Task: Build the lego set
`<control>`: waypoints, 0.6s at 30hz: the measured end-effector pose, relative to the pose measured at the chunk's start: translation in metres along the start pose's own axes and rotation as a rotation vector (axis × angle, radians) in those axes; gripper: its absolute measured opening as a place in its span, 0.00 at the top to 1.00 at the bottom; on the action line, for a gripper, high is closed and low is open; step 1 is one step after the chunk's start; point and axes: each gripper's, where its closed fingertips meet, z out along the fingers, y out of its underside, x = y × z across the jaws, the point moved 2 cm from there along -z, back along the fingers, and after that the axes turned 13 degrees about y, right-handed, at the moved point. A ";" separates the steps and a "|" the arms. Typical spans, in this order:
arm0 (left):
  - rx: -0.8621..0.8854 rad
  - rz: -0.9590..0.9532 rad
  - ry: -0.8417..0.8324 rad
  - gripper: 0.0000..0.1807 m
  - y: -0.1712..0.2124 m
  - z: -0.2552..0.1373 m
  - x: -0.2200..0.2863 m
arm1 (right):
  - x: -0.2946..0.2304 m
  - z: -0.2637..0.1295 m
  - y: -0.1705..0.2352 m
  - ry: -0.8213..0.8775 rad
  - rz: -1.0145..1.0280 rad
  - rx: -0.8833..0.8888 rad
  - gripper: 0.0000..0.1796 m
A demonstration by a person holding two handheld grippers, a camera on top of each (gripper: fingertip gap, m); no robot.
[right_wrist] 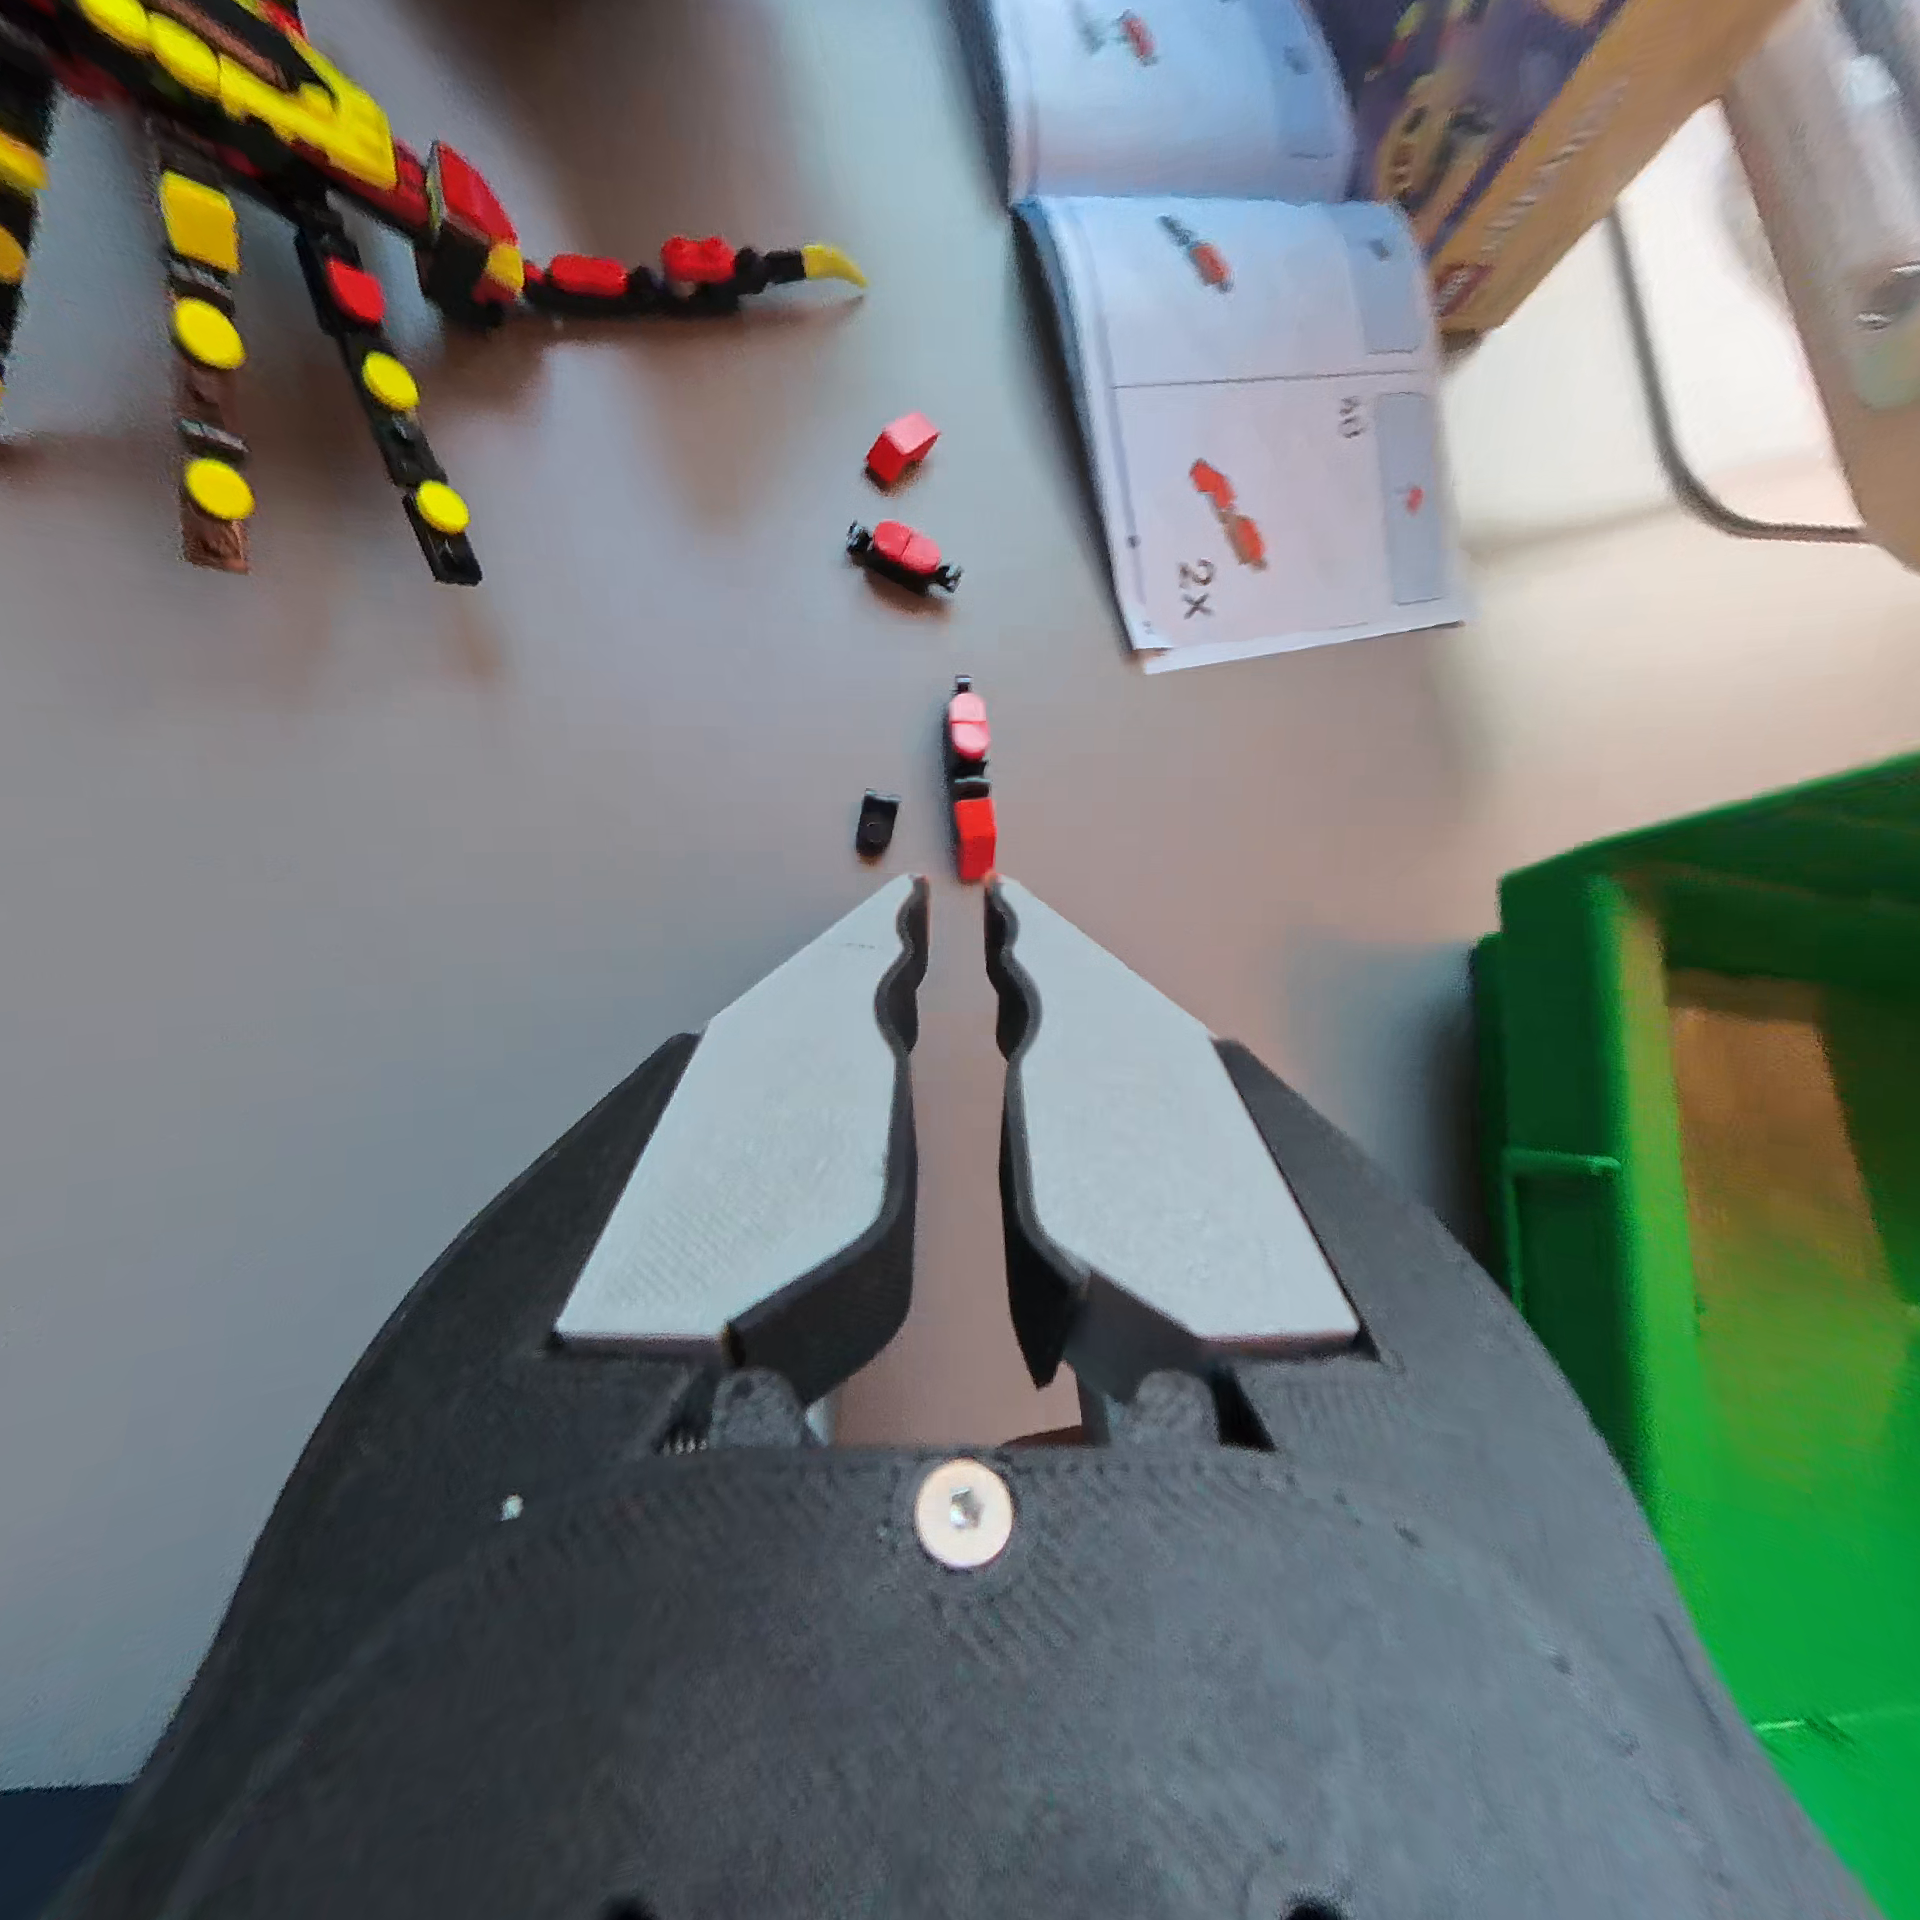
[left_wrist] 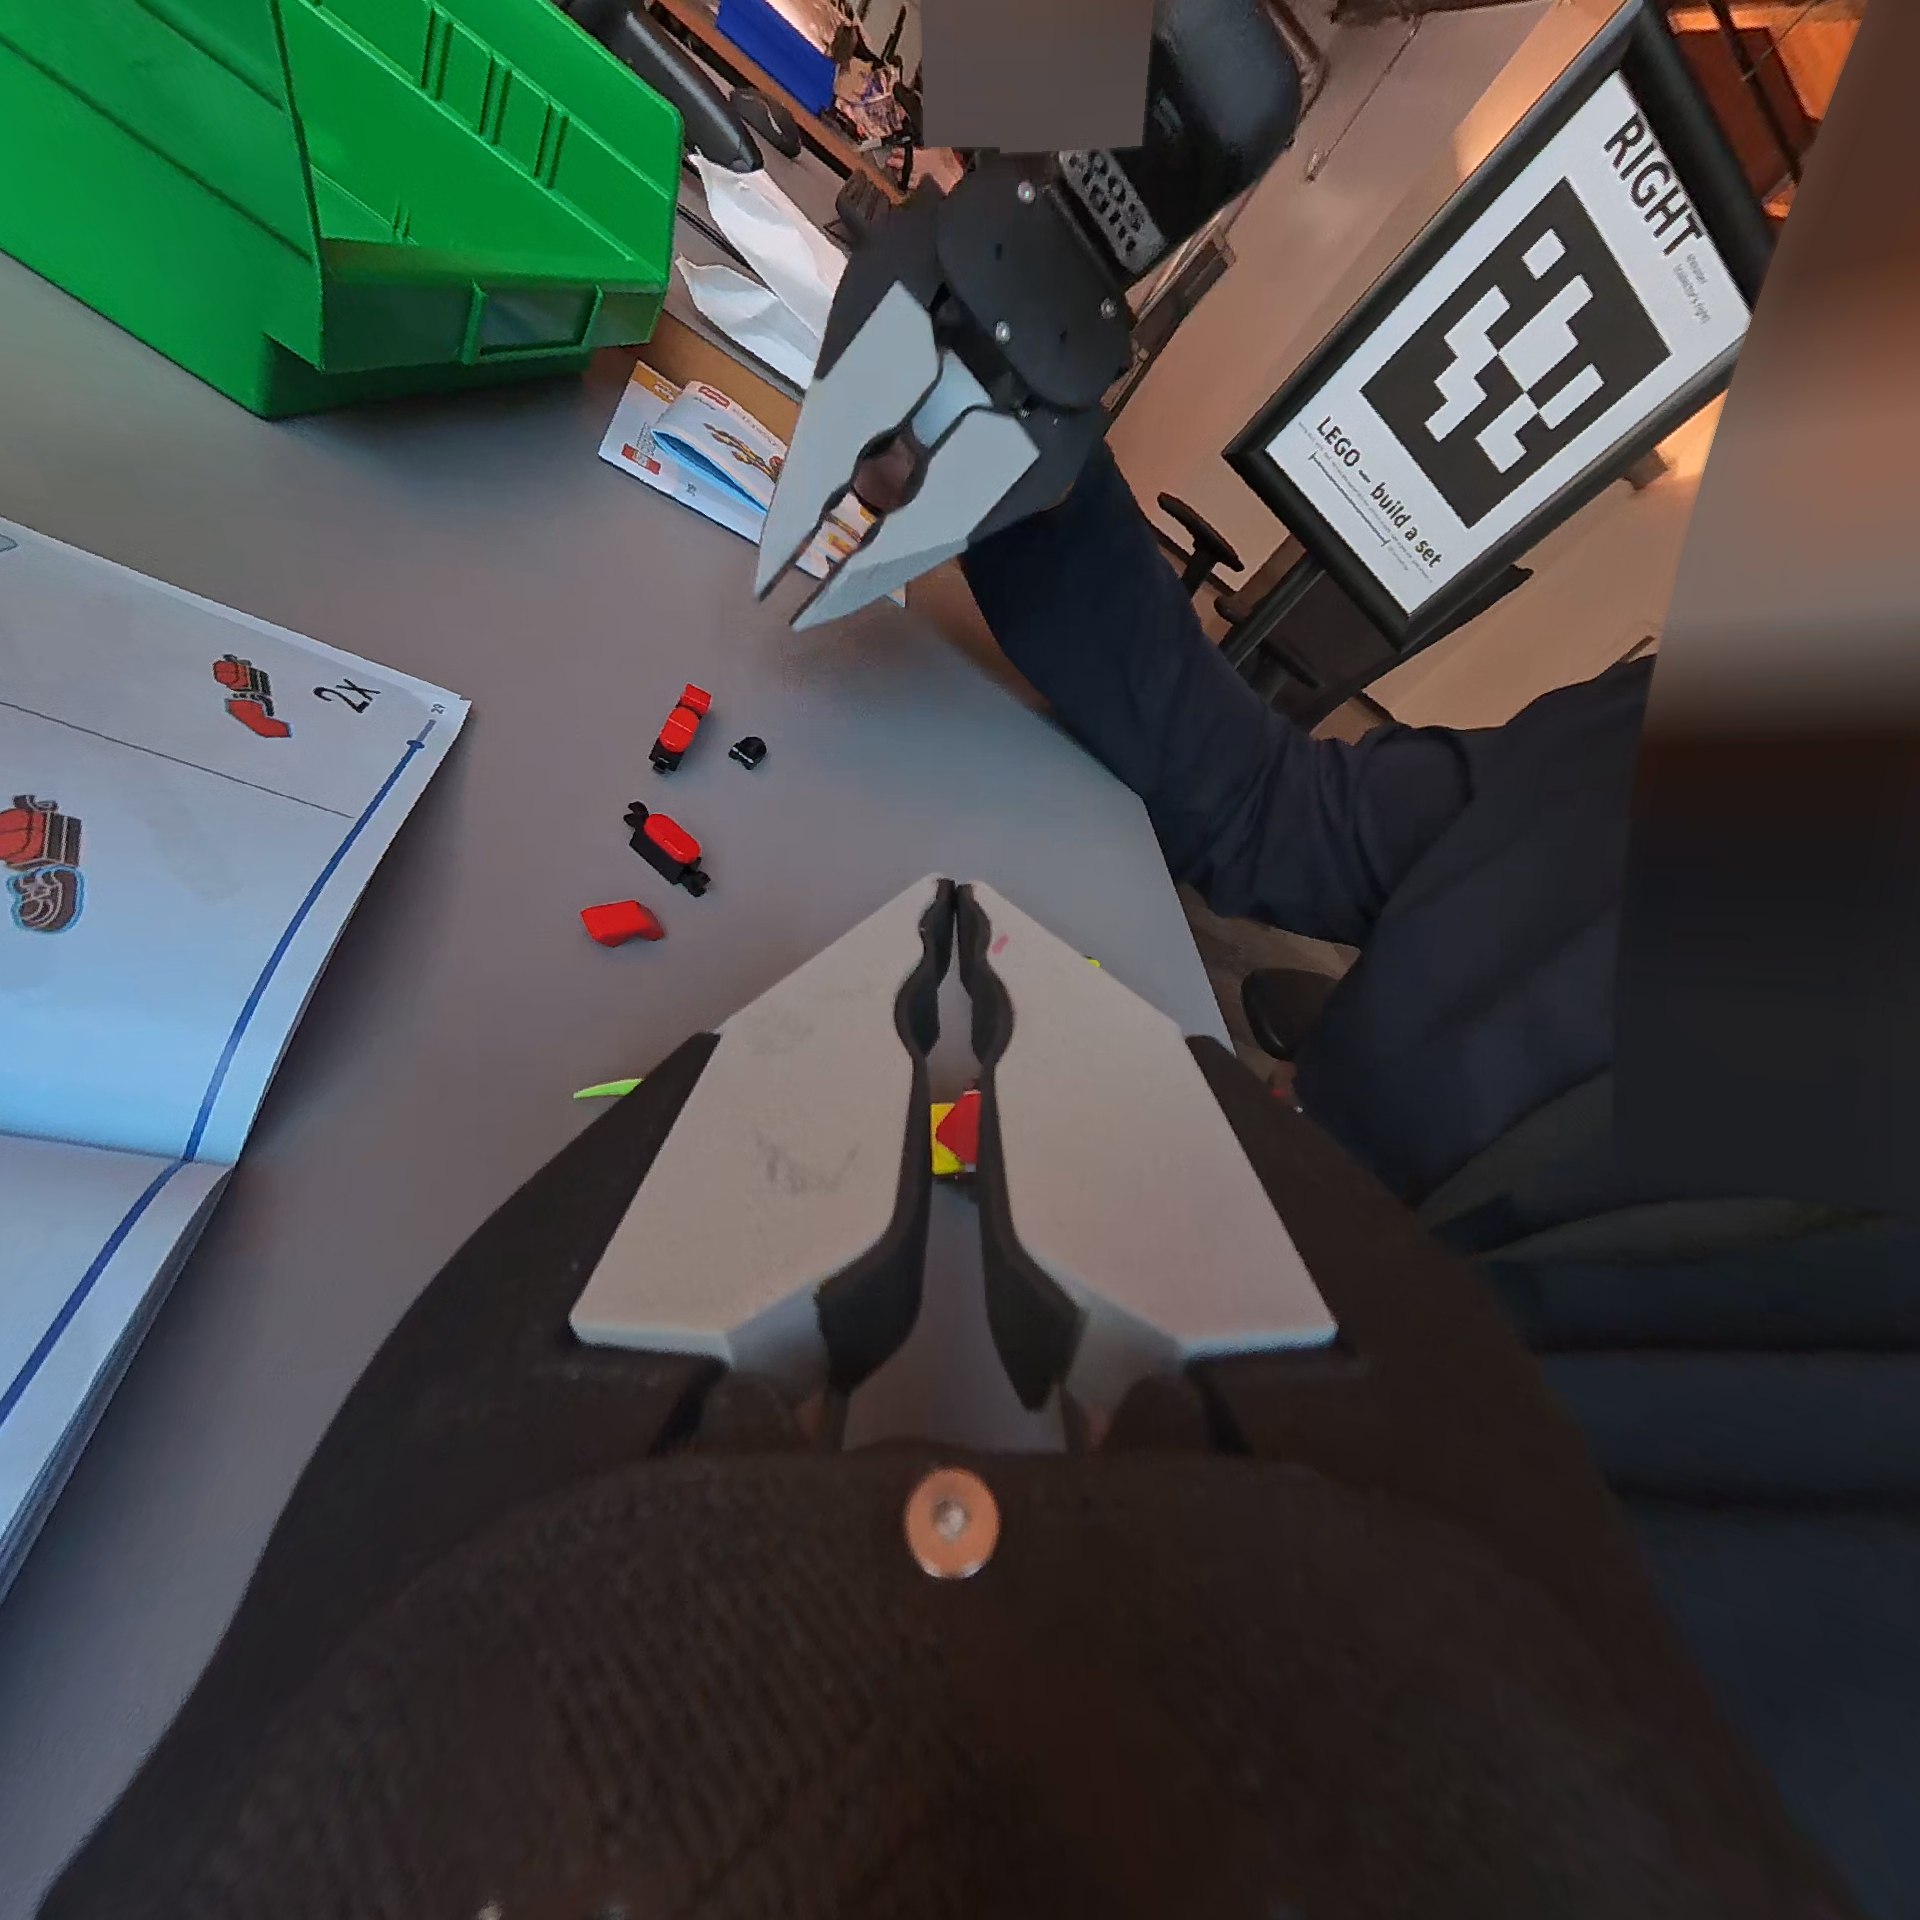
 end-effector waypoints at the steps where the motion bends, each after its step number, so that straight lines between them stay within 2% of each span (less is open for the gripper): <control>1: -0.006 0.013 -0.004 1.00 -0.001 0.001 0.000 | 0.003 -0.004 -0.003 0.007 0.016 0.026 0.96; 2: -0.025 0.041 -0.021 1.00 -0.002 0.001 -0.001 | 0.004 -0.007 -0.006 0.016 0.023 0.045 0.97; 5: -0.119 0.144 -0.071 0.91 -0.015 0.002 0.004 | 0.001 -0.005 -0.010 0.019 0.011 0.050 0.96; 9: -0.368 0.181 -0.118 0.79 -0.024 0.012 -0.003 | -0.014 0.007 -0.007 -0.051 0.014 -0.007 0.94; 14: -0.755 0.353 -0.156 0.84 -0.019 0.025 -0.031 | -0.022 0.019 -0.001 -0.104 0.049 -0.054 0.93; 18: -0.986 0.468 -0.067 0.83 -0.014 0.032 -0.043 | -0.024 0.026 0.005 -0.124 0.065 -0.094 0.92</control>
